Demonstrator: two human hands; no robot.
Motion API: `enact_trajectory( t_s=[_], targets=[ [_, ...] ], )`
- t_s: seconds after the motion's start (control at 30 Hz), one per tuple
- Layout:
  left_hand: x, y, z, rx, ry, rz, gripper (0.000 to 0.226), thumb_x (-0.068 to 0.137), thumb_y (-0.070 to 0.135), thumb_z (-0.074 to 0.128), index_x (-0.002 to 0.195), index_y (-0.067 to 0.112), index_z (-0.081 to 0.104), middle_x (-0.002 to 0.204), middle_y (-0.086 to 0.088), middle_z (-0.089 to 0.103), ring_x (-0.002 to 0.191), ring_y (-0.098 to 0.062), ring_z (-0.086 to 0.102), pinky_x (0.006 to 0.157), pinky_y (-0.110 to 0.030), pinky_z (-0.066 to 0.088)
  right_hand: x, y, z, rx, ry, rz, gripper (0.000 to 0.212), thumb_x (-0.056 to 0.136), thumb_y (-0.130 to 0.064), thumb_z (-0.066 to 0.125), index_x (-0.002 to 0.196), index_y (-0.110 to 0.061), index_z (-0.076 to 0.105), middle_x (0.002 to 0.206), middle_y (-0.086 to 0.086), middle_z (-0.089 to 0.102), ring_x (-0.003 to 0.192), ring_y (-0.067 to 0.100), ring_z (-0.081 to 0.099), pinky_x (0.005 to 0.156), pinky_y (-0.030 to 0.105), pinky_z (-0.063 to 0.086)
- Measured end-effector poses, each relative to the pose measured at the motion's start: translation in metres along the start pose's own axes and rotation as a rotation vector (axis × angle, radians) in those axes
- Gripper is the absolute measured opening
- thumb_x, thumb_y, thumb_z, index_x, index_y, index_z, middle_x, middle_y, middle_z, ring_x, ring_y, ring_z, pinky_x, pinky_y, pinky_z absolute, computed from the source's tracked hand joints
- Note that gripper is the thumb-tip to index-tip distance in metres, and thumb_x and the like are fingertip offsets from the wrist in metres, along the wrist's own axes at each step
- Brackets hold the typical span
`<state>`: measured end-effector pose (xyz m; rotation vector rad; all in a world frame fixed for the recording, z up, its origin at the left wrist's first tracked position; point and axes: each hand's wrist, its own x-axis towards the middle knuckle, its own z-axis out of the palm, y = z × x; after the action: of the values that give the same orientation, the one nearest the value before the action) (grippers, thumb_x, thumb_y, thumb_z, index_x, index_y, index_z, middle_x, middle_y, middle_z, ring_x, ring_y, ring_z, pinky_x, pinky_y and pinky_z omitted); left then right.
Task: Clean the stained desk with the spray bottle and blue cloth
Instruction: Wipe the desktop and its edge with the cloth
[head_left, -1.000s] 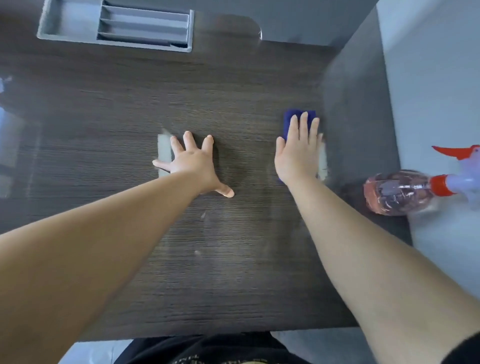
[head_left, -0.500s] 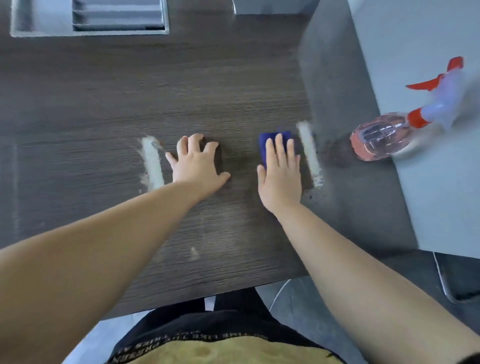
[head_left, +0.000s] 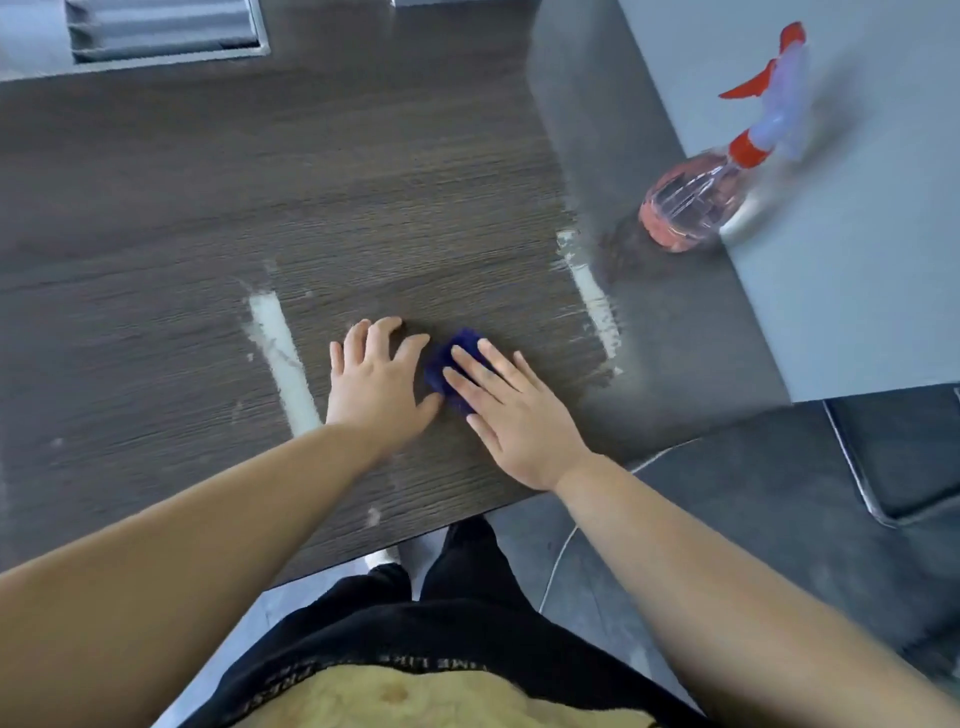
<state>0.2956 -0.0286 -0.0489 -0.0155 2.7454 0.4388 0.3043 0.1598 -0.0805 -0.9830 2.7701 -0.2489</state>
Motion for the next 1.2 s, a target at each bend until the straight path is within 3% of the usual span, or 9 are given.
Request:
enact_trajectory(
  t_s=[0.07, 0.27, 0.33, 0.53, 0.73, 0.8, 0.9, 1.03, 1.2],
  targets=[
    [-0.01, -0.005, 0.002, -0.008, 0.001, -0.014, 0.063, 0.085, 0.036, 0.058, 0.142, 0.025, 0.035, 0.151, -0.005, 0.019, 0.14, -0.031, 0.009, 0.116, -0.049, 0.012, -0.017, 0.029, -0.005, 0.0, 0.009, 0.071, 0.05, 0.097, -0.032, 0.029, 0.146, -0.021, 0.033, 0.154, 0.0, 0.028, 0.144, 0.024, 0.019, 0.113, 0.049, 0.021],
    [-0.023, -0.018, 0.004, 0.035, -0.004, -0.012, 0.064, 0.082, 0.036, 0.059, 0.142, 0.028, 0.035, 0.15, -0.005, 0.019, 0.139, -0.031, 0.011, 0.117, -0.048, 0.009, -0.034, 0.047, -0.017, 0.115, 0.118, 0.888, 0.055, 0.1, -0.023, 0.035, 0.151, -0.015, 0.014, 0.159, 0.004, 0.006, 0.146, 0.028, 0.0, 0.117, 0.047, 0.01],
    [-0.026, -0.021, 0.003, 0.031, -0.003, -0.008, 0.065, 0.083, 0.039, 0.059, 0.142, 0.028, 0.034, 0.15, -0.006, 0.019, 0.139, -0.032, 0.012, 0.117, -0.047, 0.01, -0.021, 0.006, -0.007, 0.082, 0.132, 0.855, 0.059, 0.098, -0.028, 0.037, 0.151, -0.014, 0.014, 0.159, 0.006, 0.007, 0.145, 0.031, 0.002, 0.117, 0.049, 0.012],
    [-0.036, -0.041, -0.005, 0.047, -0.016, -0.035, 0.074, 0.081, 0.043, 0.063, 0.144, 0.027, 0.029, 0.151, -0.005, 0.017, 0.138, -0.03, 0.011, 0.115, -0.045, 0.016, -0.014, -0.022, 0.002, 0.028, 0.007, 0.156, 0.054, 0.095, -0.033, 0.027, 0.147, -0.022, 0.029, 0.156, -0.002, 0.023, 0.145, 0.025, 0.015, 0.113, 0.051, 0.013],
    [-0.044, -0.074, -0.011, 0.046, -0.015, -0.099, 0.088, 0.073, 0.054, 0.069, 0.145, 0.026, 0.027, 0.15, -0.005, 0.019, 0.138, -0.031, 0.012, 0.114, -0.046, 0.02, -0.013, 0.0, -0.006, 0.081, 0.139, 0.923, 0.058, 0.099, -0.029, 0.036, 0.151, -0.016, 0.013, 0.159, 0.005, 0.006, 0.146, 0.029, 0.001, 0.117, 0.048, 0.009],
    [-0.046, -0.083, -0.012, 0.064, -0.011, -0.142, 0.091, 0.069, 0.06, 0.068, 0.144, 0.028, 0.027, 0.15, -0.005, 0.019, 0.138, -0.031, 0.012, 0.115, -0.049, 0.014, 0.002, -0.048, 0.006, 0.058, 0.147, 0.781, 0.06, 0.097, -0.035, 0.036, 0.15, -0.014, 0.016, 0.159, 0.007, 0.01, 0.145, 0.032, 0.006, 0.116, 0.05, 0.013],
    [-0.049, -0.096, -0.017, 0.07, 0.01, -0.171, 0.087, 0.071, 0.061, 0.066, 0.144, 0.029, 0.029, 0.149, -0.004, 0.02, 0.137, -0.031, 0.014, 0.113, -0.05, 0.016, 0.012, -0.104, 0.022, 0.044, 0.065, 0.238, 0.057, 0.093, -0.036, 0.032, 0.145, -0.014, 0.033, 0.154, 0.007, 0.028, 0.143, 0.032, 0.02, 0.112, 0.052, 0.026],
    [-0.052, -0.109, -0.027, 0.176, -0.061, -0.102, 0.088, 0.075, 0.063, 0.06, 0.147, 0.034, 0.02, 0.151, -0.003, 0.016, 0.137, -0.029, 0.014, 0.112, -0.046, 0.021, 0.024, -0.039, 0.002, -0.118, -0.104, -0.293, 0.052, 0.095, -0.031, 0.03, 0.146, -0.021, 0.031, 0.155, -0.001, 0.026, 0.144, 0.025, 0.018, 0.113, 0.049, 0.017],
    [-0.05, -0.109, -0.033, 0.257, -0.145, -0.074, 0.093, 0.075, 0.066, 0.058, 0.149, 0.034, 0.012, 0.153, -0.005, 0.012, 0.138, -0.028, 0.016, 0.109, -0.043, 0.026, 0.057, -0.009, -0.013, 0.046, 0.06, 0.625, 0.054, 0.102, -0.03, 0.031, 0.151, -0.018, 0.012, 0.16, 0.001, 0.005, 0.146, 0.026, -0.001, 0.117, 0.048, 0.01]
  ],
)
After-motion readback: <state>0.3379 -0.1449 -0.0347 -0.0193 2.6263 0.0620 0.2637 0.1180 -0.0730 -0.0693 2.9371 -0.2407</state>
